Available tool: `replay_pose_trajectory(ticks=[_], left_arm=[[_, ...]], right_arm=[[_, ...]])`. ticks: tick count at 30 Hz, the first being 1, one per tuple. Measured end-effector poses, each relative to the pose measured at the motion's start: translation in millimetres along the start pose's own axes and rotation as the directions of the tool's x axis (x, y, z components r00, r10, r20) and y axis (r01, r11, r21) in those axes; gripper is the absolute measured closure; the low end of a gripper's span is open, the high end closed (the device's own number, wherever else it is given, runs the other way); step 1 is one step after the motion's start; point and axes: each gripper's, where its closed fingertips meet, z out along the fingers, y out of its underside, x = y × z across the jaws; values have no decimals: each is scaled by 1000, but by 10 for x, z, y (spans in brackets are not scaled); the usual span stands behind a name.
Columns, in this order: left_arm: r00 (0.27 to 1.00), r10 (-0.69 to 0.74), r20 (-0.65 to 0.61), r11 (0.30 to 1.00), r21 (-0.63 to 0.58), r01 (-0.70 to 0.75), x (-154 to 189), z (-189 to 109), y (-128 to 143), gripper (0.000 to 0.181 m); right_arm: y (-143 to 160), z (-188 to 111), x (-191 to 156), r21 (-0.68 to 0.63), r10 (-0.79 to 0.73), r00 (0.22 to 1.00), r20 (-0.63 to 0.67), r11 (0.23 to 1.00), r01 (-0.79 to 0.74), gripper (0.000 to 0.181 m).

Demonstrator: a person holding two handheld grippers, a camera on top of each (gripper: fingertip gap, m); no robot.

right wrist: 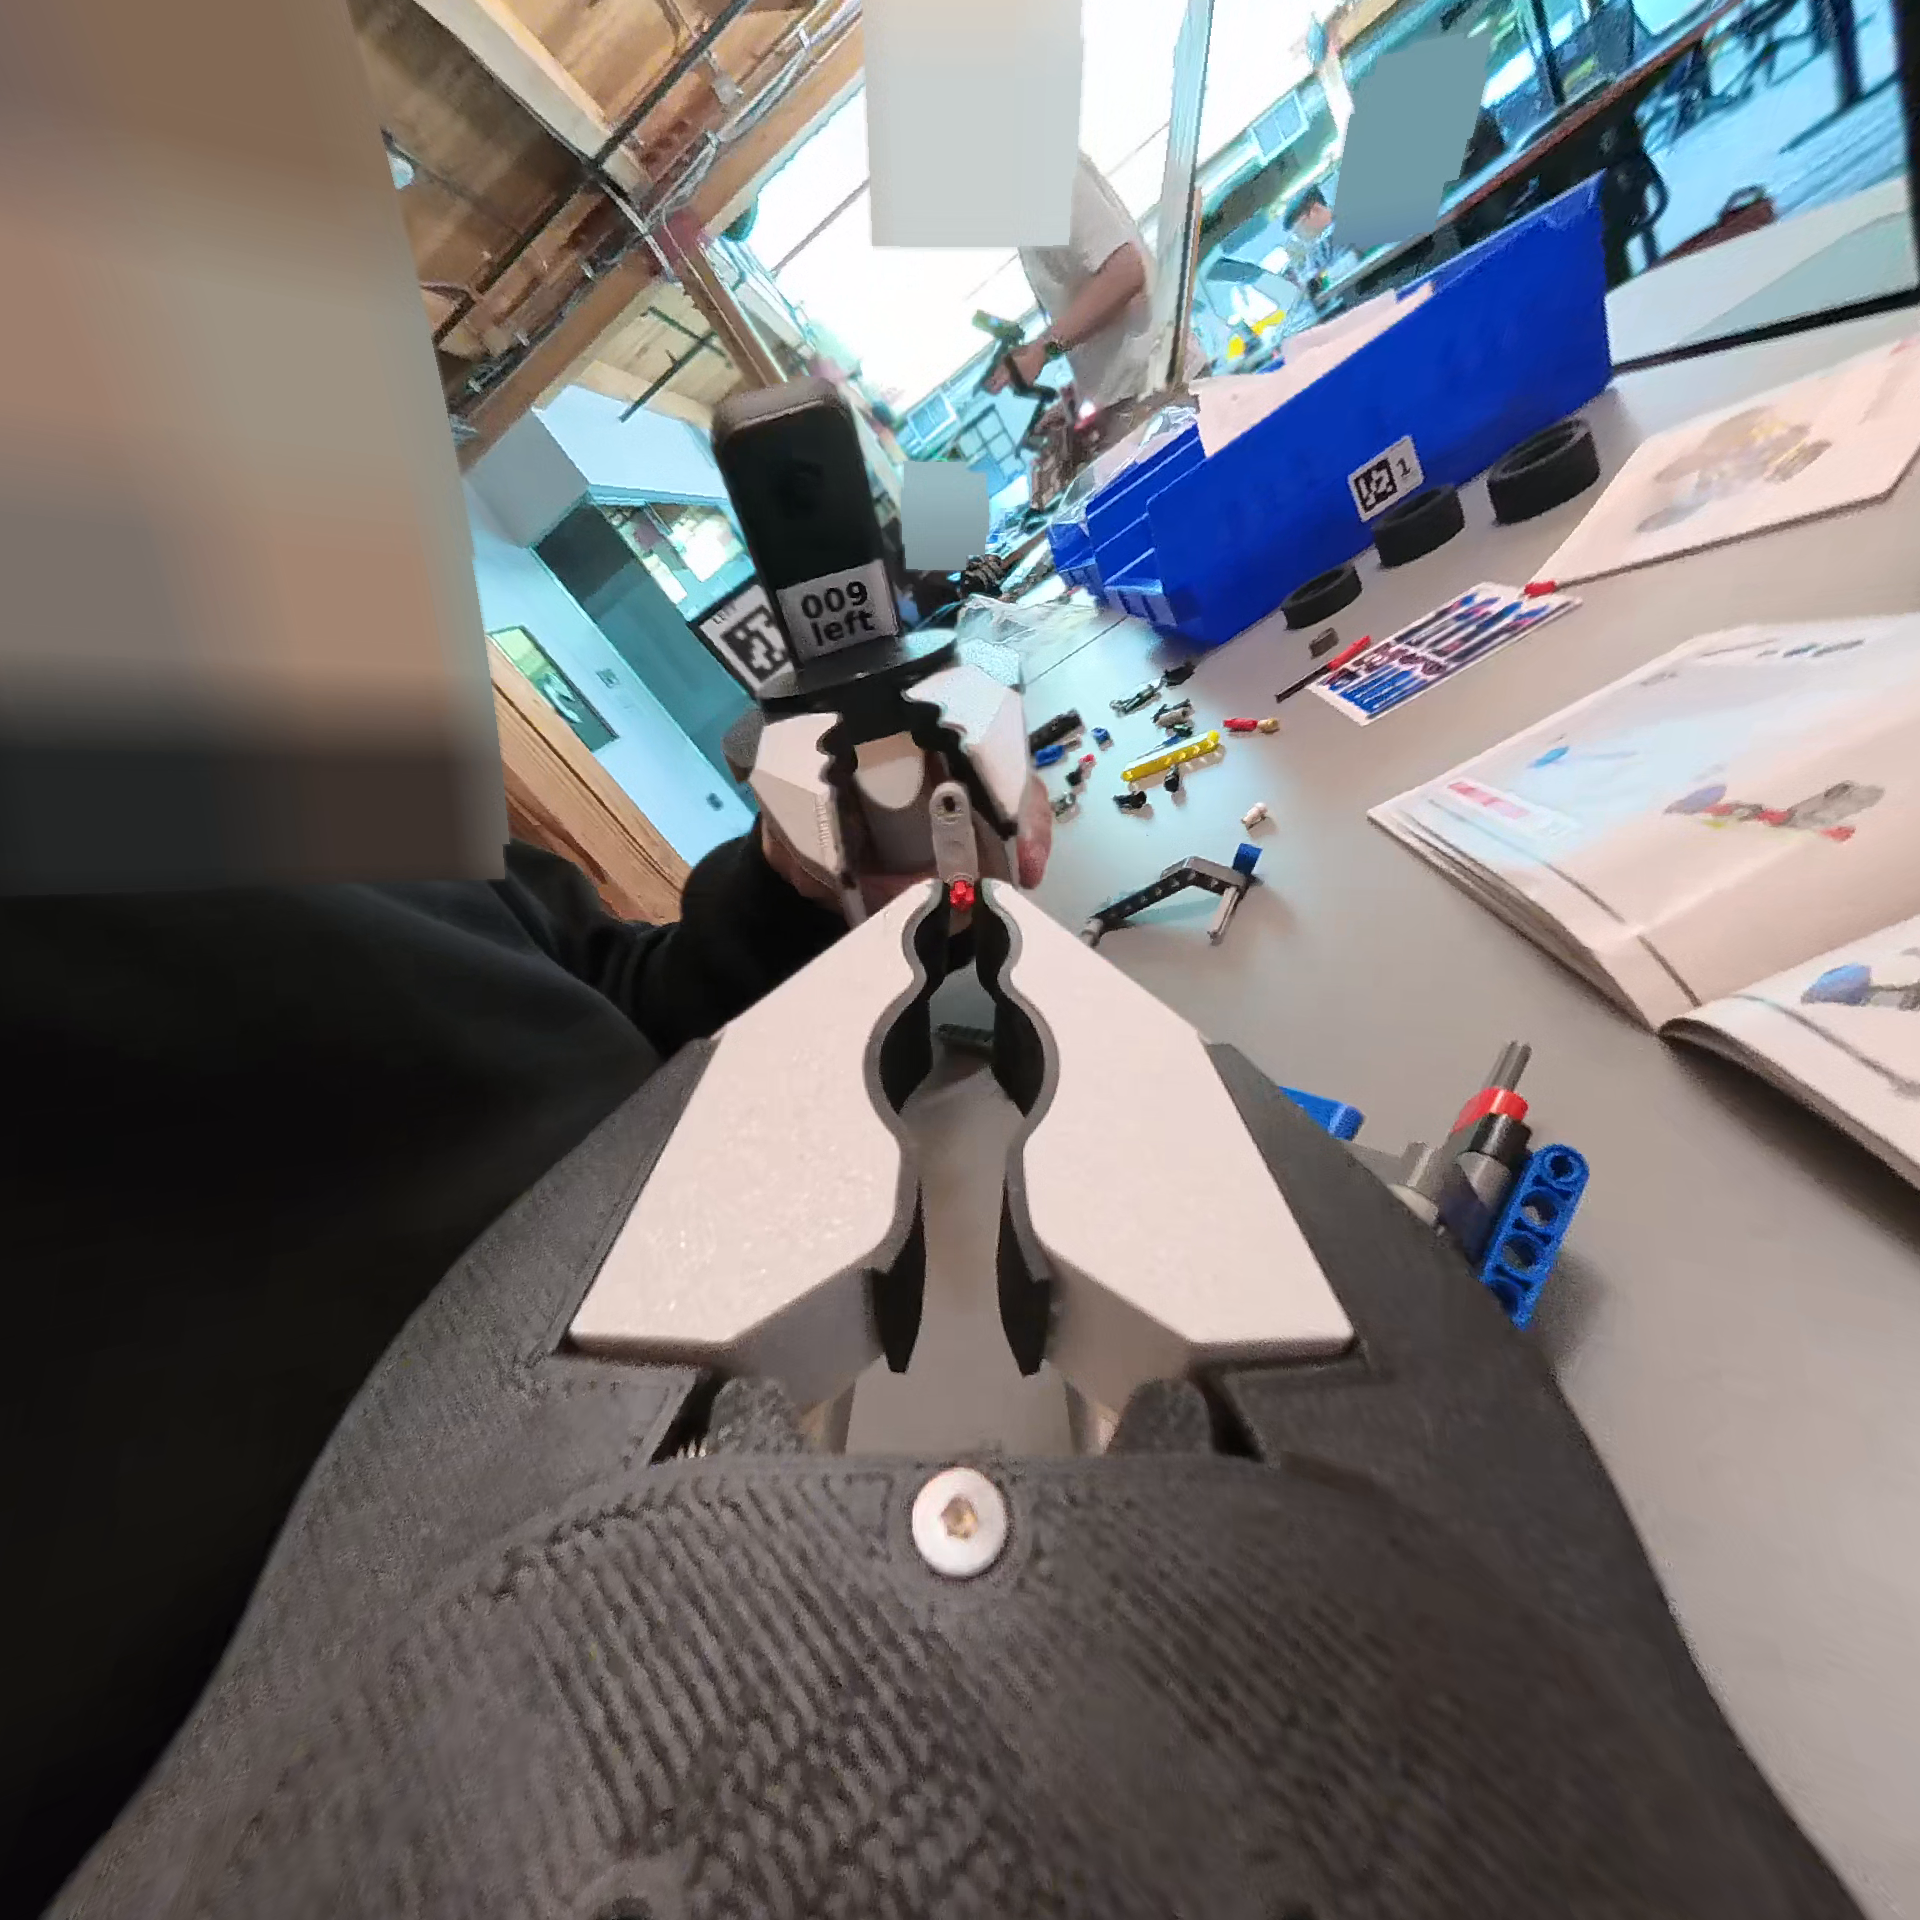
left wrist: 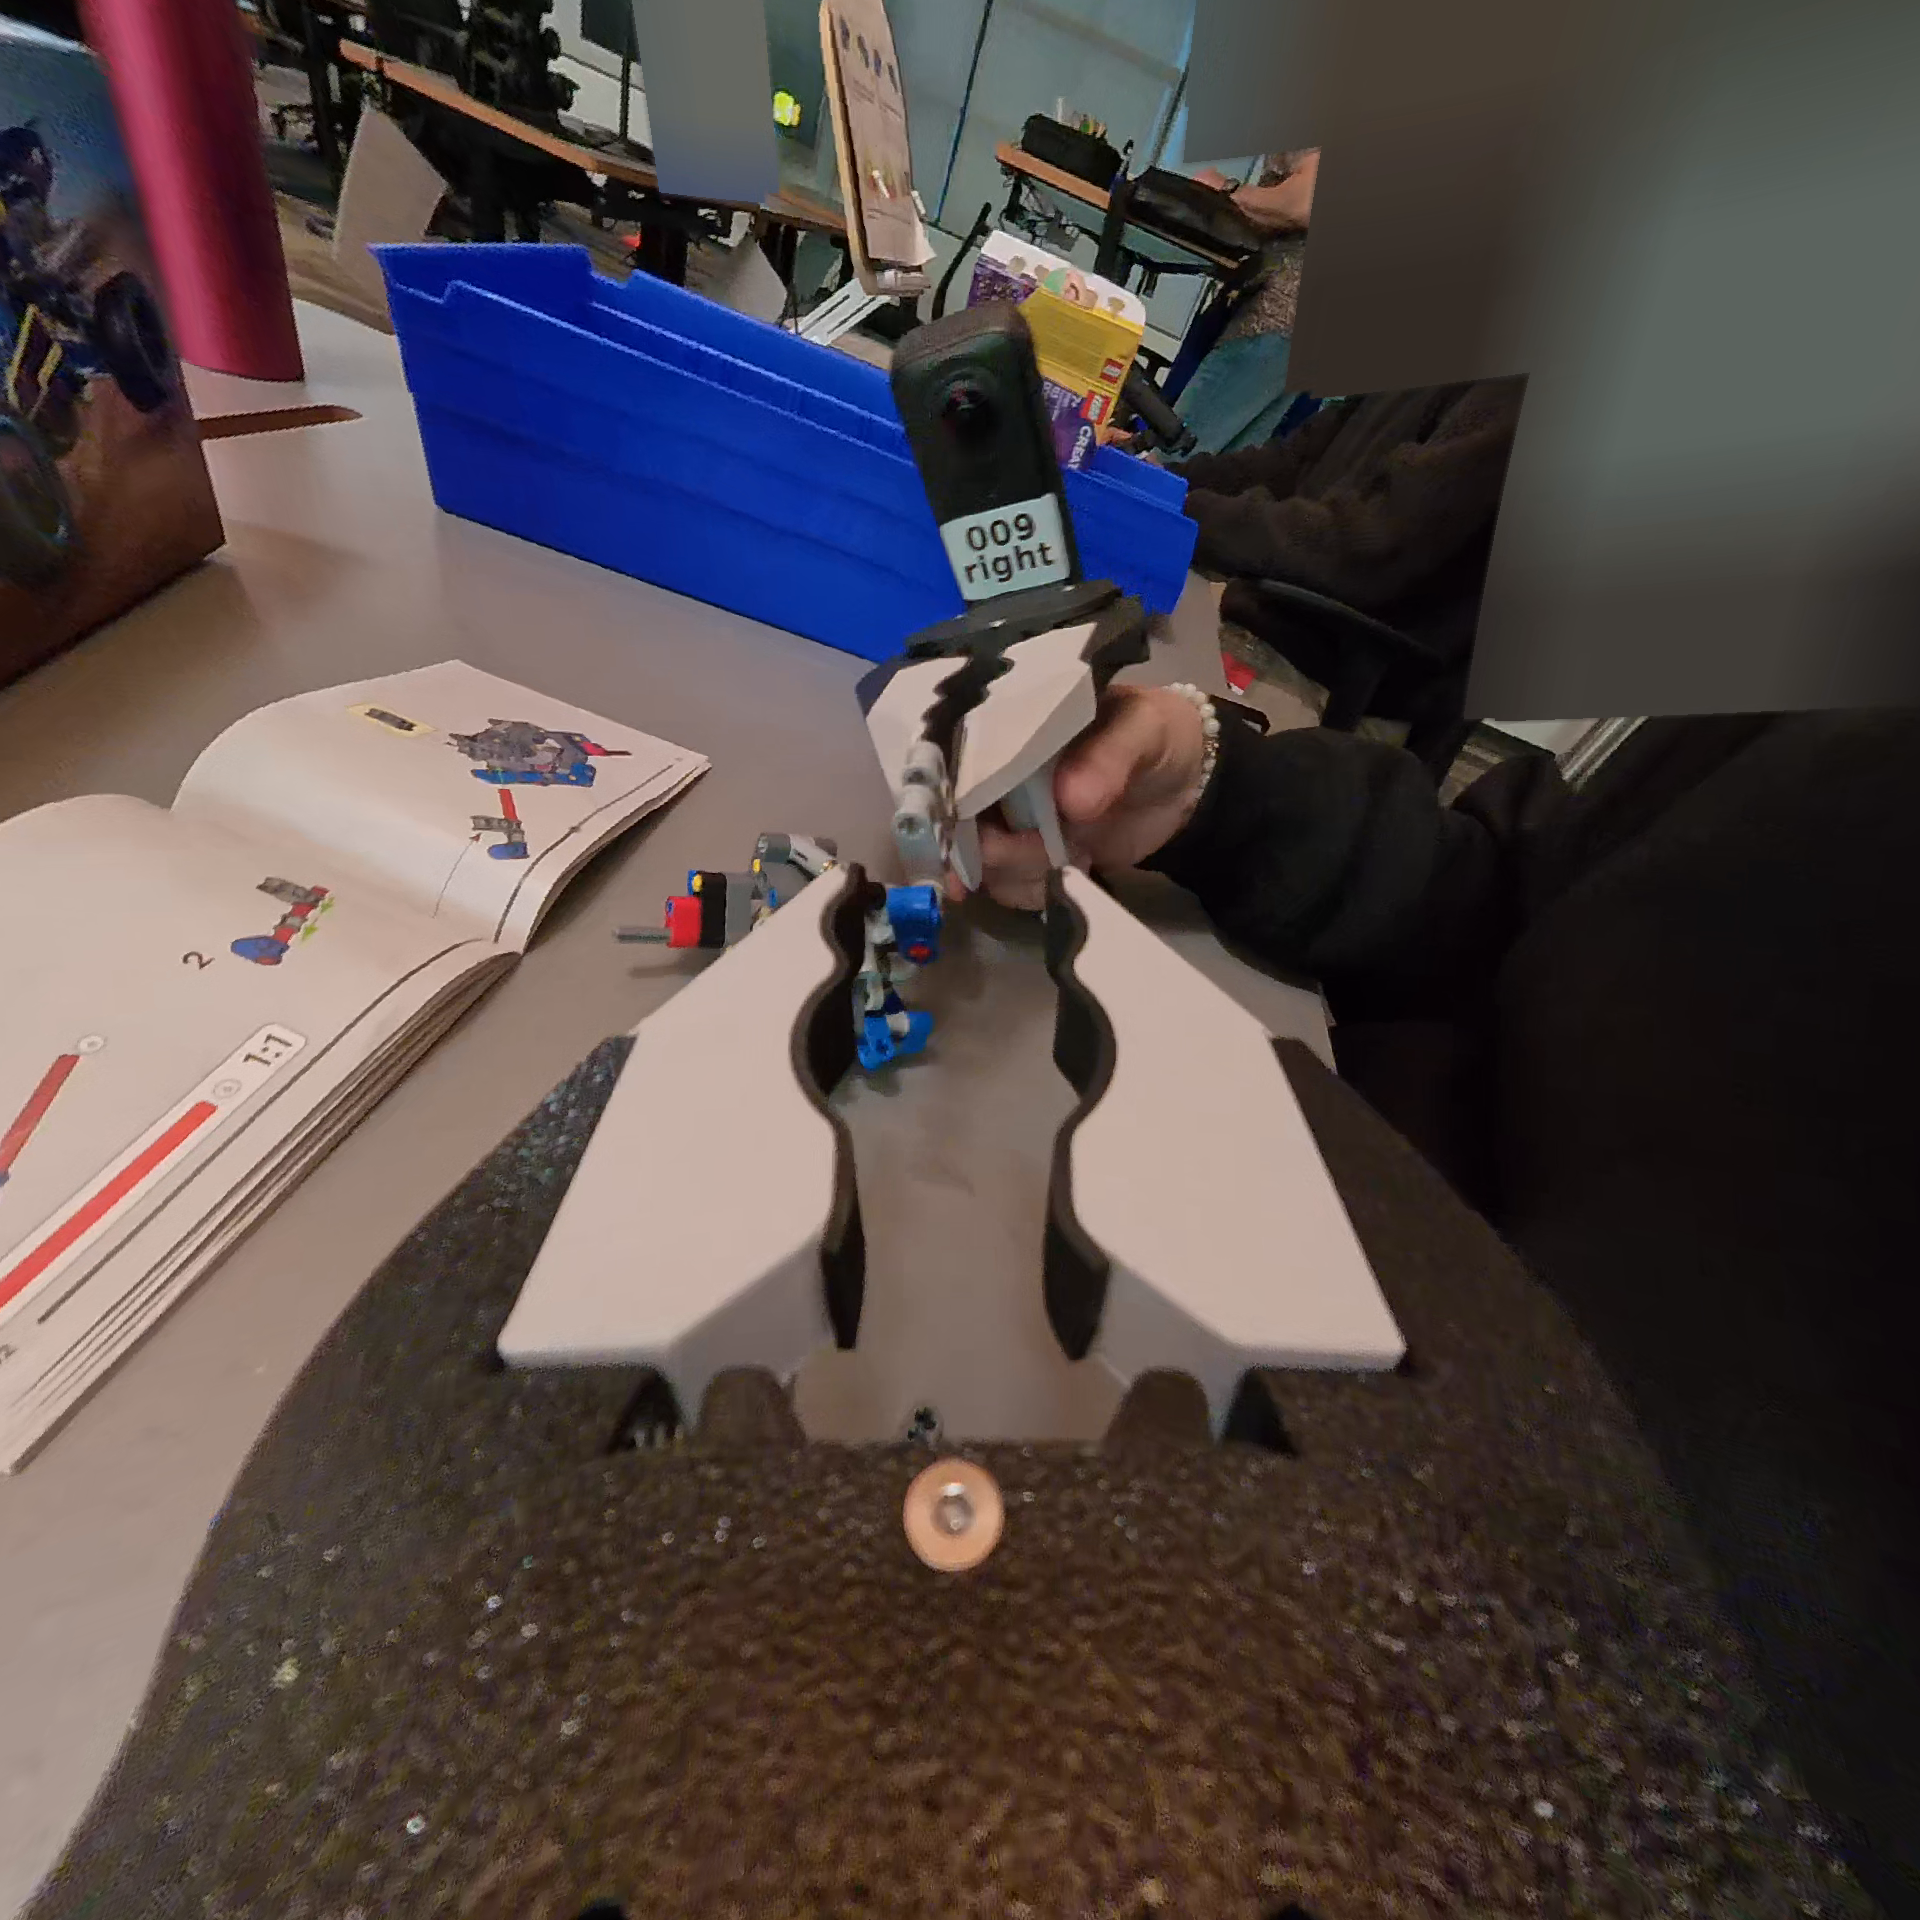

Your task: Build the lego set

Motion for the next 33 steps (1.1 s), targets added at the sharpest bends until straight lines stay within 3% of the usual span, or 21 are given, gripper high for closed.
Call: replay_pose_trajectory(ticks=[3,15,20,23,33], left_arm=[[1000,20,8,1000,-22,-20,9,32,36,153],[995,83,57,996,-21,-82,18,112,37,177],[980,182,86,983,-46,-179,42,109,25,177],[968,226,109,974,-18,-225,65,76,-57,166],[967,228,115,973,-69,-222,32,4,-25,171]], right_arm=[[2,-6,-4,12,58,998,28,998,-59,178],[28,8,-72,-2,62,996,70,998,-62,178],[31,0,-87,-10,39,997,72,999,-38,179],[-6,-22,-97,24,64,994,94,997,-67,178],[-100,-79,-131,88,76,988,133,992,-88,179]])
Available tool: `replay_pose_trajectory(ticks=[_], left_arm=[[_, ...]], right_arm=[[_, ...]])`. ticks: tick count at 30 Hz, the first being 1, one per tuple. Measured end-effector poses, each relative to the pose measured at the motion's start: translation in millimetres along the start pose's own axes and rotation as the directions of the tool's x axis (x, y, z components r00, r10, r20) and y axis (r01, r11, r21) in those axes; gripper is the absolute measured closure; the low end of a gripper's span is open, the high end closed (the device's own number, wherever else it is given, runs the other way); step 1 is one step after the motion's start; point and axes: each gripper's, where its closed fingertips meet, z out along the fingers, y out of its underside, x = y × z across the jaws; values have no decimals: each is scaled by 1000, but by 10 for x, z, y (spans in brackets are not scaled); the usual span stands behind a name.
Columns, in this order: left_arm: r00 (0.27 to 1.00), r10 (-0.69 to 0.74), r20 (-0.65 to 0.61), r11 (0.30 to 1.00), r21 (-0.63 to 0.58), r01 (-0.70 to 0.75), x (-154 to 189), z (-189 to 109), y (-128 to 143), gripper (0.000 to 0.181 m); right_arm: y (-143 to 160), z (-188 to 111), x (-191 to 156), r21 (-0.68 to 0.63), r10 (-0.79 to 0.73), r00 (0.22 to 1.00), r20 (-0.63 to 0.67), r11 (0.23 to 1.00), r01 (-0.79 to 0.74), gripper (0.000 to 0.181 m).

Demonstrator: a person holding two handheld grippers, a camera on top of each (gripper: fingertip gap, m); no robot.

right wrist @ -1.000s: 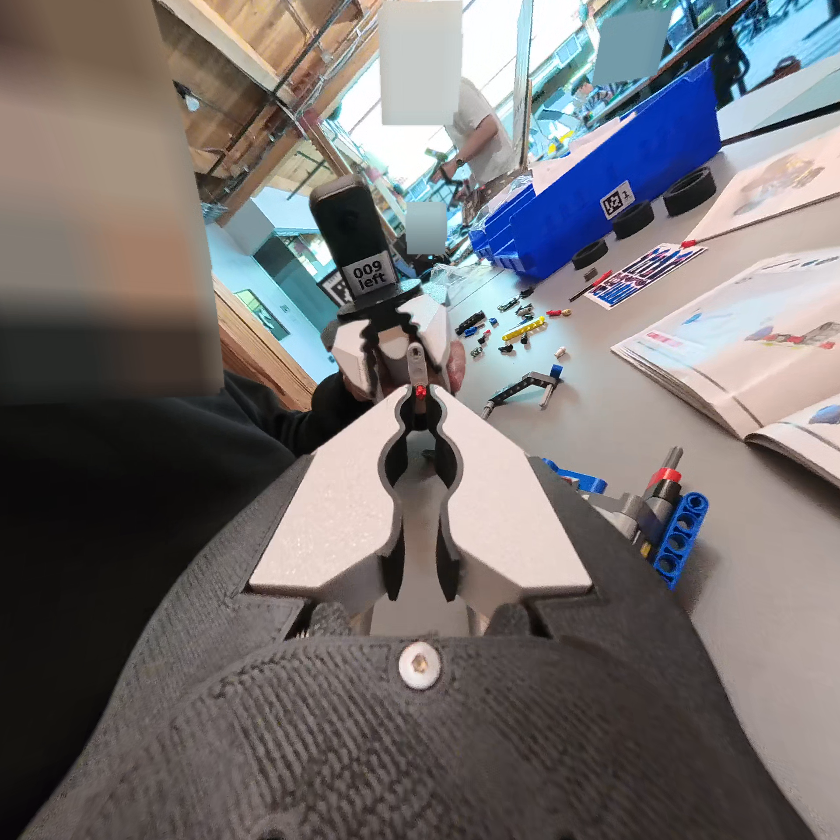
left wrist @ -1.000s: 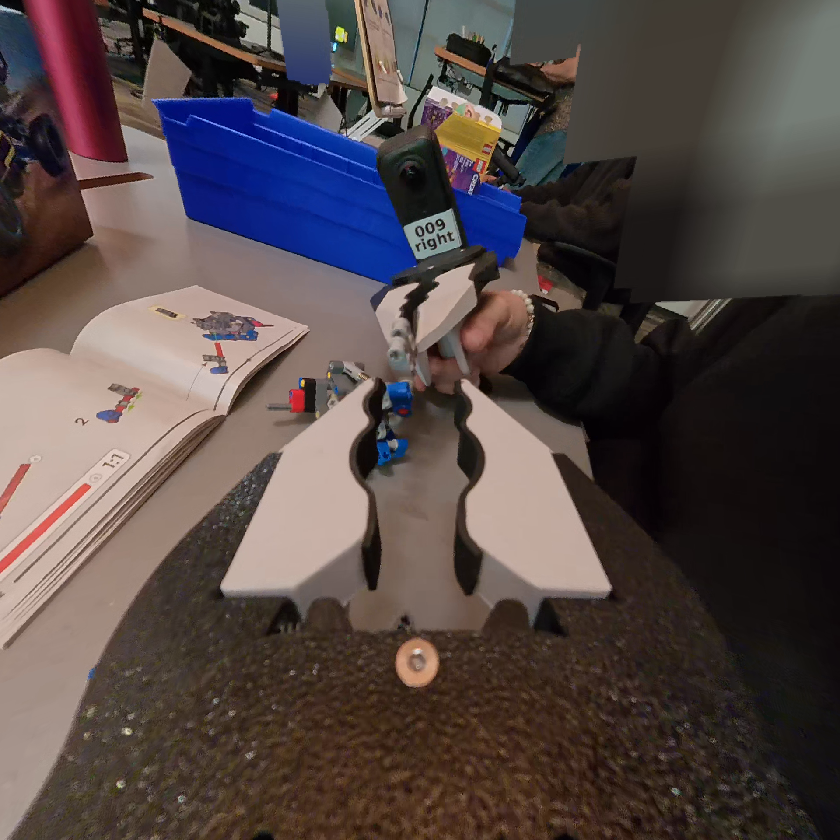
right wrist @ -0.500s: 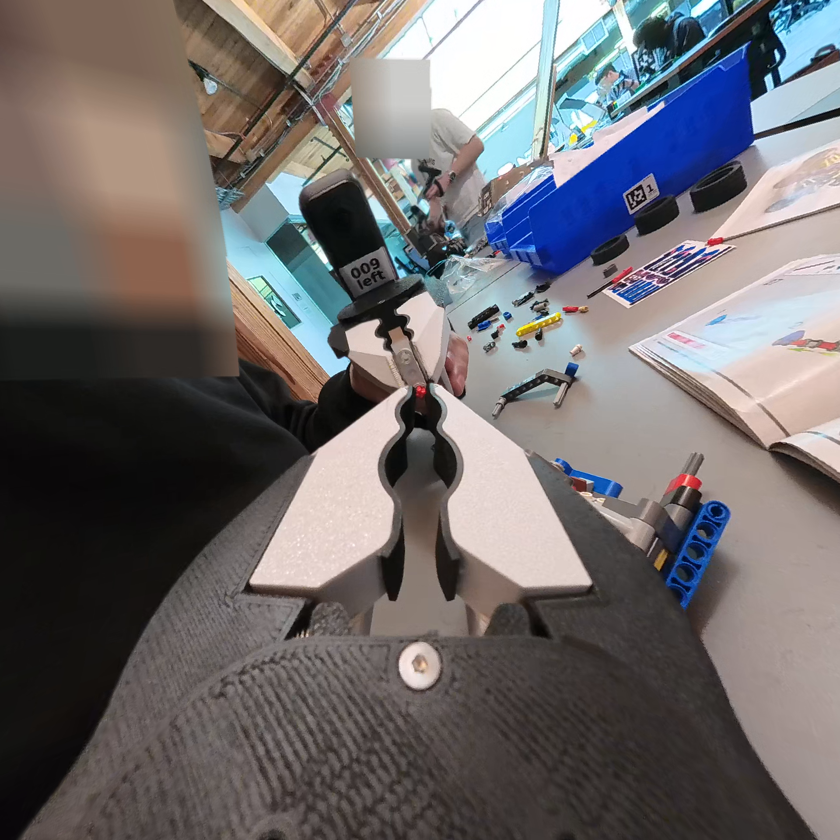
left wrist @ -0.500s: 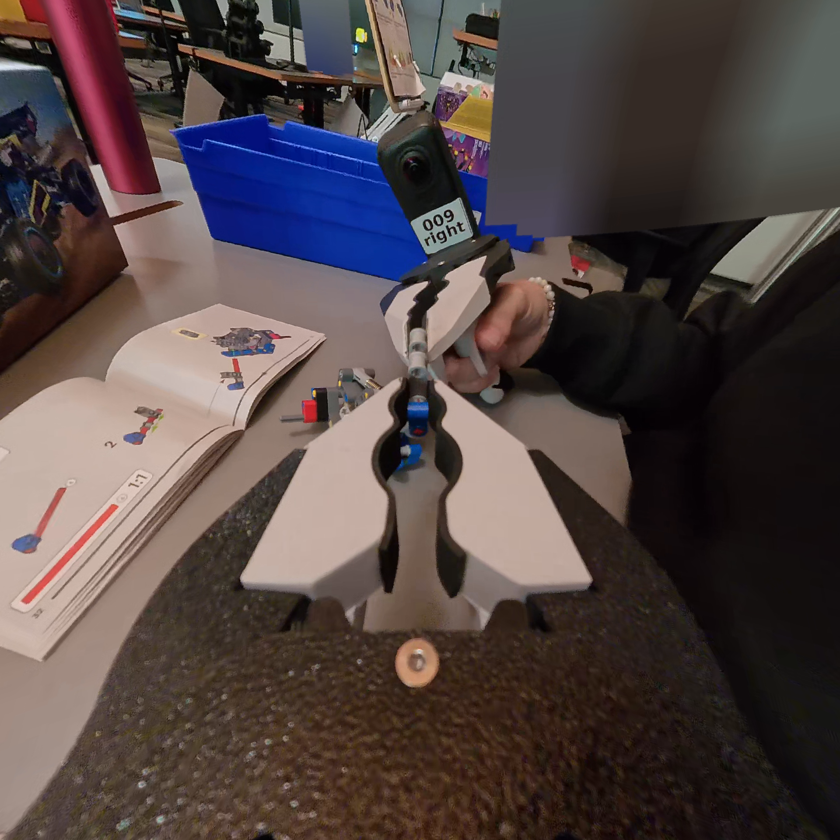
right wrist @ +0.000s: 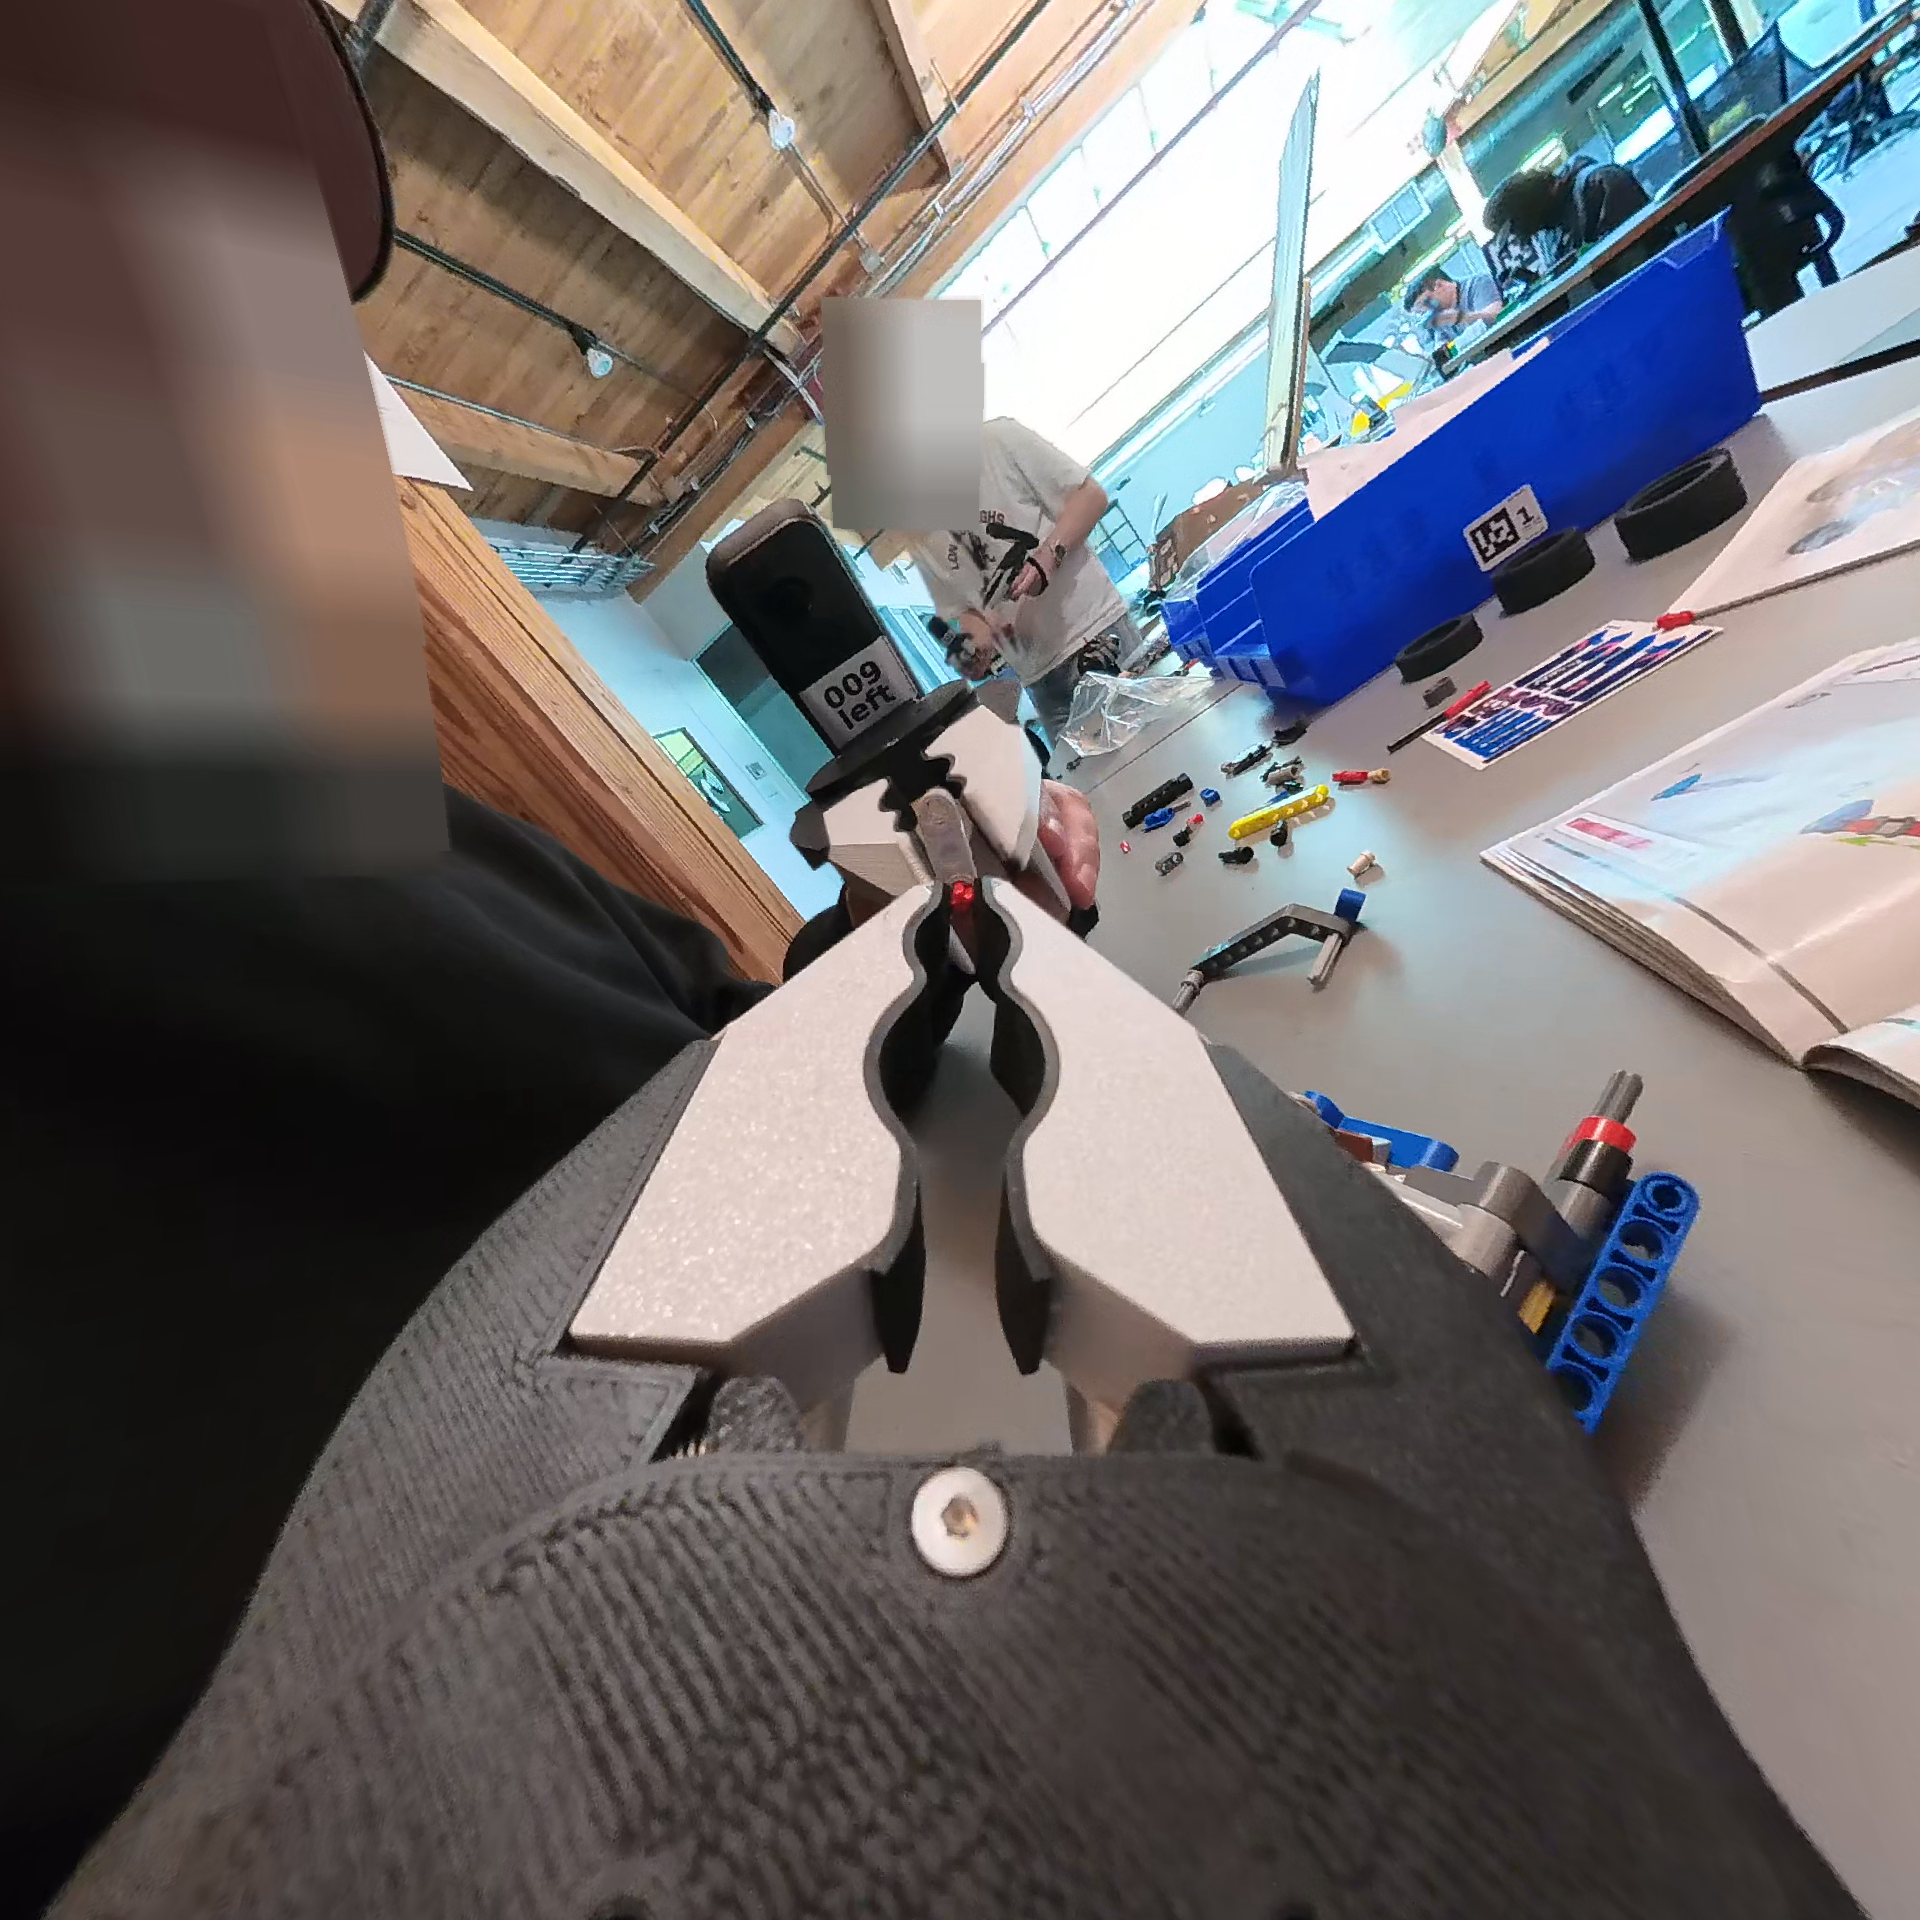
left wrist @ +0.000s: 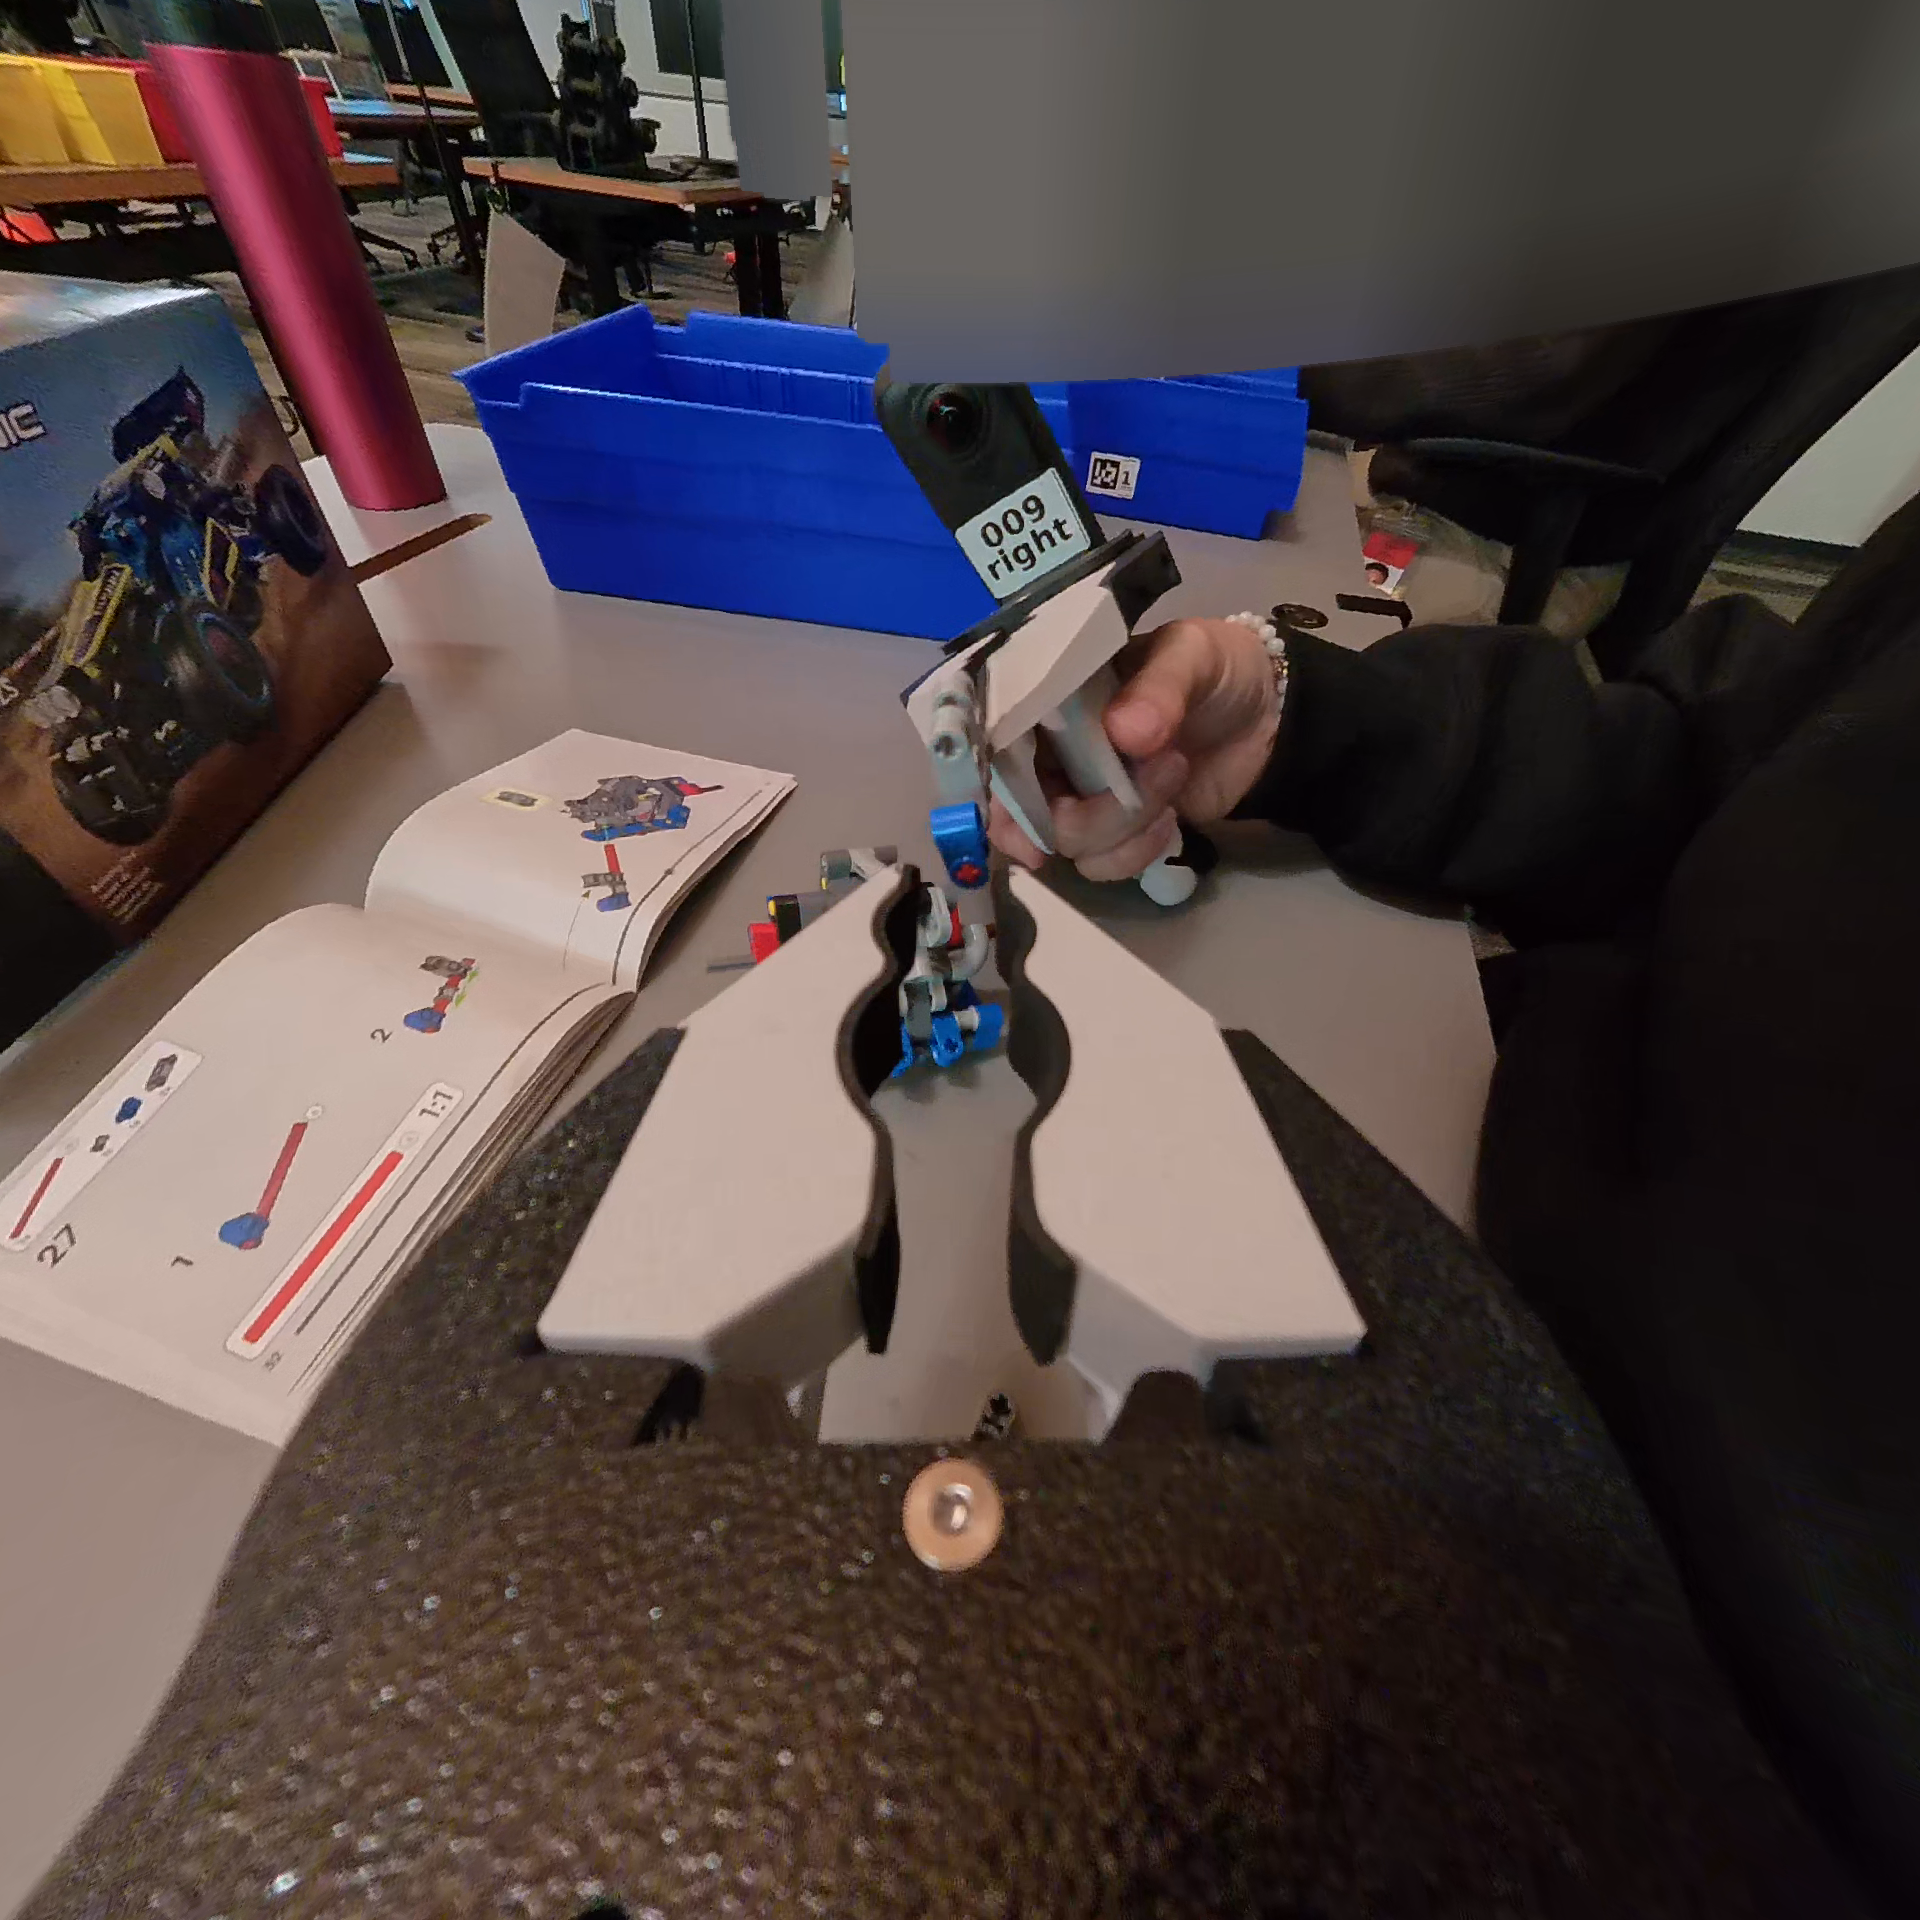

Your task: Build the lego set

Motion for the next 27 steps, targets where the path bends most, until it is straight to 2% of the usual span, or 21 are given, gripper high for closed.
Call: replay_pose_trajectory(ticks=[9,16,27], left_arm=[[999,-32,-35,999,25,33,45,5,-33,176],[1000,2,-19,1000,-16,-2,41,27,32,177],[1000,-2,-30,999,-32,1,54,21,38,177]], right_arm=[[11,13,-19,-5,-15,1000,9,1000,15,179],[27,-4,1,-37,-78,997,-25,996,77,179],[52,-15,-7,-56,-68,998,-16,996,67,179]])
